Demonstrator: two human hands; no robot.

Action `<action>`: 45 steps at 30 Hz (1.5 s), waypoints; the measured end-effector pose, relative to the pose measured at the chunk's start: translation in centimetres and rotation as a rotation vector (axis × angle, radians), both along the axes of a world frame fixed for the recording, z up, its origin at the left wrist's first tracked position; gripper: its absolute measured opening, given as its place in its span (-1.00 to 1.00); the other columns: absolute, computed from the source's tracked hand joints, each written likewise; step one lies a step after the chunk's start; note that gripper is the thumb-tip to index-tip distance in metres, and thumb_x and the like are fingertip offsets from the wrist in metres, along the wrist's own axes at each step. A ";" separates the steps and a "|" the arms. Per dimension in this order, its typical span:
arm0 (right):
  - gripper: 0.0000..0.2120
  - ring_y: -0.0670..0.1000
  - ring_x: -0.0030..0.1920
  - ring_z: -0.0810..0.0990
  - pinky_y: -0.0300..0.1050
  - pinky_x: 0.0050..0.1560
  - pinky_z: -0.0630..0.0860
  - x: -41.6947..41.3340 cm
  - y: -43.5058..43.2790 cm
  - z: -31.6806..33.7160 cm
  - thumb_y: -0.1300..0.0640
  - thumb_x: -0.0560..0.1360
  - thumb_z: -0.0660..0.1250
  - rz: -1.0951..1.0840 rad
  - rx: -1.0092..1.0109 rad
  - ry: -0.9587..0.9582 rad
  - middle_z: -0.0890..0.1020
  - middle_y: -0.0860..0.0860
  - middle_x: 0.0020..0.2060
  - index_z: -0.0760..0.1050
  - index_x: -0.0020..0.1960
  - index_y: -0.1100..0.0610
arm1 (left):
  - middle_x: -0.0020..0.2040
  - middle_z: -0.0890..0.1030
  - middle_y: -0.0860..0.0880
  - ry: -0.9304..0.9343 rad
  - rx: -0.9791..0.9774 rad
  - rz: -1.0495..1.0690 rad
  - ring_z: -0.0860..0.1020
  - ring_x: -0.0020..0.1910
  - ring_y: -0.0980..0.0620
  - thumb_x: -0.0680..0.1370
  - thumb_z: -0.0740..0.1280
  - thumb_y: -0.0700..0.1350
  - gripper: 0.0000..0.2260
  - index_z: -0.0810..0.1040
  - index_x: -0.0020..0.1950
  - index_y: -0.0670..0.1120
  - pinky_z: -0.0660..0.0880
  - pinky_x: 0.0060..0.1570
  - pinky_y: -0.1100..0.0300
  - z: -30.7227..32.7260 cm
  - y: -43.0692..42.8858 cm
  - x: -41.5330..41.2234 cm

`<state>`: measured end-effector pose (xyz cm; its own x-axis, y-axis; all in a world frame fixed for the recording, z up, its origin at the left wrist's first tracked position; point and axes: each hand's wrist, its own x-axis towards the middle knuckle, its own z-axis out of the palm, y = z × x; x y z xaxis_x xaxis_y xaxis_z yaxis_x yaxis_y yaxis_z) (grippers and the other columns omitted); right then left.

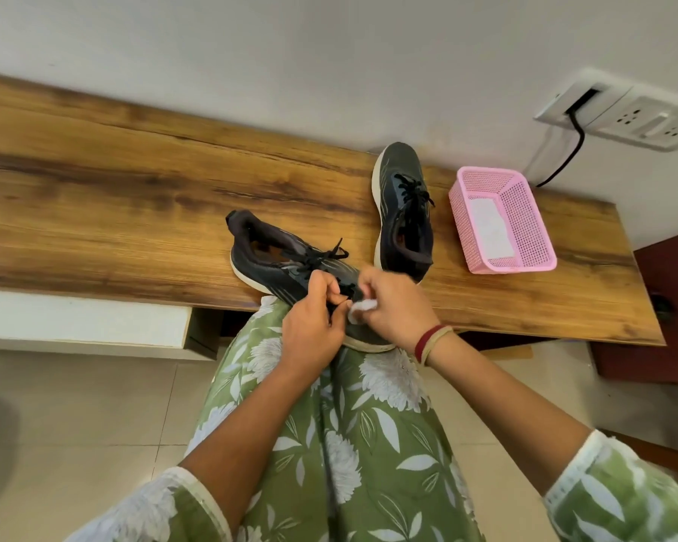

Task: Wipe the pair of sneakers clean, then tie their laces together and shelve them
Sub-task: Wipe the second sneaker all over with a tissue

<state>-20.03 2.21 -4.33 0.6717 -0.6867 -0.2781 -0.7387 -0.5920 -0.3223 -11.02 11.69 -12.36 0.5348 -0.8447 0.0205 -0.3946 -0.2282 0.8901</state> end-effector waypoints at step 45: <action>-0.80 -0.02 0.07 0.41 -0.08 0.09 0.30 -3.0 1.7 1.3 0.04 0.57 0.19 0.113 -0.240 0.164 0.52 -0.09 -0.01 0.52 0.14 -0.08 | -0.20 0.60 0.11 0.042 -0.055 -0.018 0.42 -0.42 0.36 0.54 0.35 -0.19 -0.72 0.25 0.00 0.06 0.25 -0.40 0.26 -0.2 -0.3 0.1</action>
<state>-23.04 3.91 -3.04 0.7069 -0.6696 -0.2280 -0.6946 -0.7180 -0.0450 -10.87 11.40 -12.53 0.5208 -0.8525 0.0451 -0.3607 -0.1719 0.9167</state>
